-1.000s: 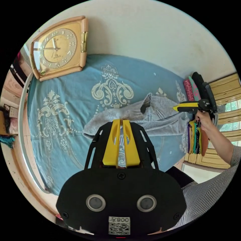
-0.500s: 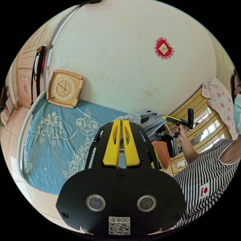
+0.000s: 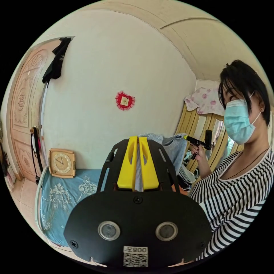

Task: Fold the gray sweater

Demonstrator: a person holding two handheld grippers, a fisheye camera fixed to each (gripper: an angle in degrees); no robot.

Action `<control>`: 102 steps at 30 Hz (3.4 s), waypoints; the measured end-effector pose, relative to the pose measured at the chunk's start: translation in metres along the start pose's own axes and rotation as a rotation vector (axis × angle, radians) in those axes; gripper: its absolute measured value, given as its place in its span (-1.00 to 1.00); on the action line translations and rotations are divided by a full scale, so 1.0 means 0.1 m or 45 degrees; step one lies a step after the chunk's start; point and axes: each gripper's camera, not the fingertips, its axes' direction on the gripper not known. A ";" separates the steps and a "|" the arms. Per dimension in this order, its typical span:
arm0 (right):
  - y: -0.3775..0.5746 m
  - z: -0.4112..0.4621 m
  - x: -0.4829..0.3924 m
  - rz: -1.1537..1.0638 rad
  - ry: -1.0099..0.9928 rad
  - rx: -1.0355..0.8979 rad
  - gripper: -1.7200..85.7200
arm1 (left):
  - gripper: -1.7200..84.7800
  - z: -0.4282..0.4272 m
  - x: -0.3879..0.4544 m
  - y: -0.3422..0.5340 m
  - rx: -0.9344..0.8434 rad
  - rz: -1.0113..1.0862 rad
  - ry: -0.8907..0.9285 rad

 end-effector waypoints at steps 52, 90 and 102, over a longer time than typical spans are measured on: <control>8.59 6.05 2.69 1.148 0.220 -1.974 -0.83 | -0.79 3.41 -5.22 5.87 -1.710 -1.407 -0.735; 11.23 5.18 0.63 1.324 -0.211 -1.970 -0.82 | -0.76 3.48 -5.37 8.09 -1.903 -1.347 -0.126; 11.41 5.13 0.23 1.199 -0.399 -2.008 -0.92 | -0.92 3.47 -5.50 8.16 -1.974 -1.243 0.037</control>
